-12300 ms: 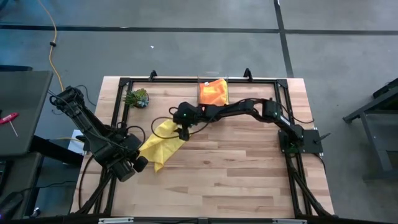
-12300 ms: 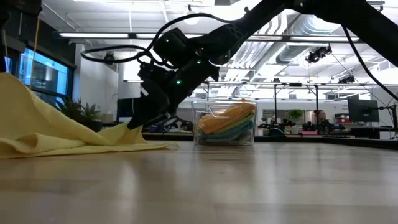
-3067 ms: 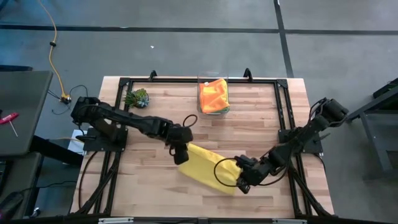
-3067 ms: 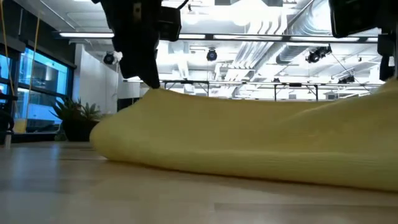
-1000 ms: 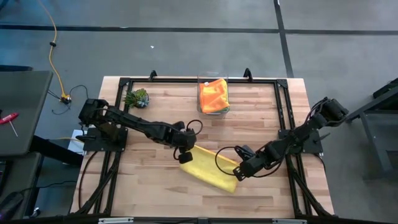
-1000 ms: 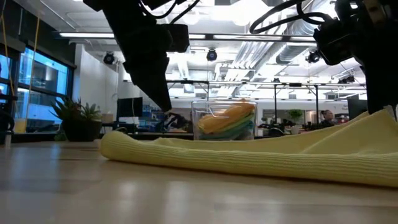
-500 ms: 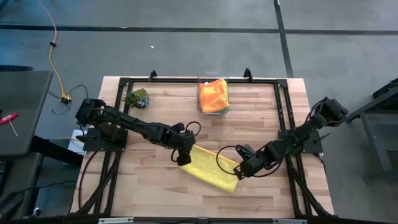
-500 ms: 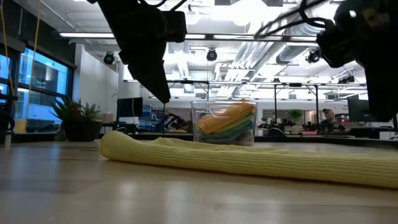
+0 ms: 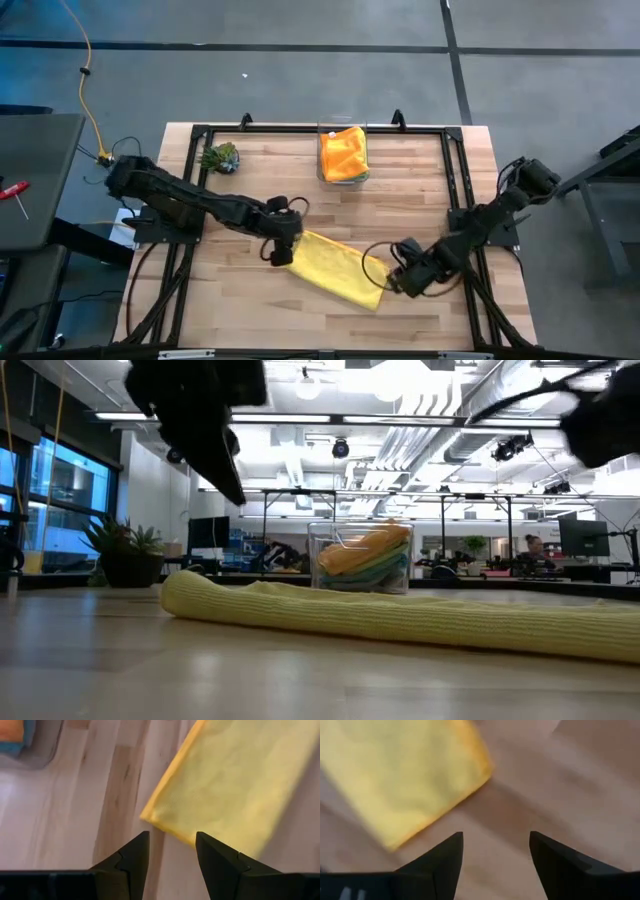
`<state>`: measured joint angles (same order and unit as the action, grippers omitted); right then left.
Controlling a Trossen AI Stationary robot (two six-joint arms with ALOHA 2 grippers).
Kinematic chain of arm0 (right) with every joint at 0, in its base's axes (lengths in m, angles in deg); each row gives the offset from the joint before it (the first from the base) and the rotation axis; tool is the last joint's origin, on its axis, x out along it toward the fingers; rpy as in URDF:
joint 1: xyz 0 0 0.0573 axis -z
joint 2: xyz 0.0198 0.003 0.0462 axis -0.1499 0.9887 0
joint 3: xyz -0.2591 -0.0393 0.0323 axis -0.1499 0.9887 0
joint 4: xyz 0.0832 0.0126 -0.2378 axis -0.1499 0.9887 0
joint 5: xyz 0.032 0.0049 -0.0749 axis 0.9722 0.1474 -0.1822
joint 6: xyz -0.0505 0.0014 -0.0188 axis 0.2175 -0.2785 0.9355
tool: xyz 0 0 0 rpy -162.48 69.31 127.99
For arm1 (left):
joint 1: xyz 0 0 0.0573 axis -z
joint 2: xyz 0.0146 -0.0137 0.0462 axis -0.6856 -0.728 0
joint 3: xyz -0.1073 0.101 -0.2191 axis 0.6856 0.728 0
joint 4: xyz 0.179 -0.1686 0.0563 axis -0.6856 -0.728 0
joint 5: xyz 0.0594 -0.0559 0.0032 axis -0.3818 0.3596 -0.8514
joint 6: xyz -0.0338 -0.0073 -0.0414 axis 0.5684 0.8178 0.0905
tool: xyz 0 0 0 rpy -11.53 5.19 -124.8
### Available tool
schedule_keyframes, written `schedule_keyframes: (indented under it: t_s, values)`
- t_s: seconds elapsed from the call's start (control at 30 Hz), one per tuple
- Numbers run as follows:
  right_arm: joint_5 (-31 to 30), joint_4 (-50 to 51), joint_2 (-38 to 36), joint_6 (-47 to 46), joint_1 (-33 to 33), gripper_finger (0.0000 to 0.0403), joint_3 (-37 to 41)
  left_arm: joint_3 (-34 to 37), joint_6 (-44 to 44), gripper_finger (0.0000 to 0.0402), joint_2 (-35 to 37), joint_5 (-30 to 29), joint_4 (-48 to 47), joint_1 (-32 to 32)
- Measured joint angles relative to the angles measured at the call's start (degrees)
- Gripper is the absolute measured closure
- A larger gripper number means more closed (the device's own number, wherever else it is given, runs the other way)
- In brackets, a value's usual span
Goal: Fold microfiber towels
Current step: Fold the yellow microfiber cloth
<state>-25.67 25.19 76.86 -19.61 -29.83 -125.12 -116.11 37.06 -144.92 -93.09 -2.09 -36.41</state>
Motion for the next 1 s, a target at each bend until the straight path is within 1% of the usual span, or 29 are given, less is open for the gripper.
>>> schedule_keyframes:
  t_s: [0.07, 0.17, 0.23, 0.3, 0.43, 0.5, 0.6, 0.7, 0.83, 1.0]
  values:
    - [-0.32, -3.06, 0.00, -4.66, -2.91, 0.0181, 0.00, 4.09, 1.21, 0.0250, 4.48, 1.18, 4.62, 0.00]
    - [-2.49, -7.77, 0.02, -15.21, -6.24, 0.0183, 0.00, 11.55, 4.36, 0.0250, 11.68, 3.63, 13.75, 0.00]
    - [-4.66, -10.81, 0.37, -22.63, -7.56, 0.0185, 0.00, 16.30, 7.04, 0.0250, 16.20, 4.99, 19.59, 0.00]
    - [-6.94, -13.31, 1.28, -28.31, -8.13, 0.0188, 0.00, 20.00, 8.73, 0.0250, 19.46, 5.06, 24.18, 0.00]
    - [-7.16, -22.15, 5.43, -29.40, -5.73, 0.0190, -0.02, 24.49, 11.35, 0.0250, 23.25, 4.90, 27.07, -0.02]
    - [-5.58, -25.80, 7.93, -28.97, -3.65, 0.0190, -0.04, 25.42, 11.44, 0.0250, 23.59, 4.82, 26.87, -0.02]
    - [-2.38, -24.29, 10.79, -29.62, -1.27, 0.0190, -0.04, 26.42, 11.47, 0.0250, 23.59, 4.82, 26.29, -0.13]
    - [-0.20, -21.53, 11.58, -30.37, -0.11, 0.0190, -0.09, 26.66, 11.46, 0.0250, 23.20, 4.78, 24.89, -0.13]
    - [-0.56, -21.49, 11.63, -30.54, 0.80, 0.0190, -0.13, 26.71, 11.21, 0.0250, 23.17, 4.40, 22.26, -0.13]
    - [-1.09, -21.93, 11.69, -30.72, 3.21, 0.0190, -0.13, 26.71, 10.26, 0.0250, 23.17, 1.84, 21.37, -0.13]
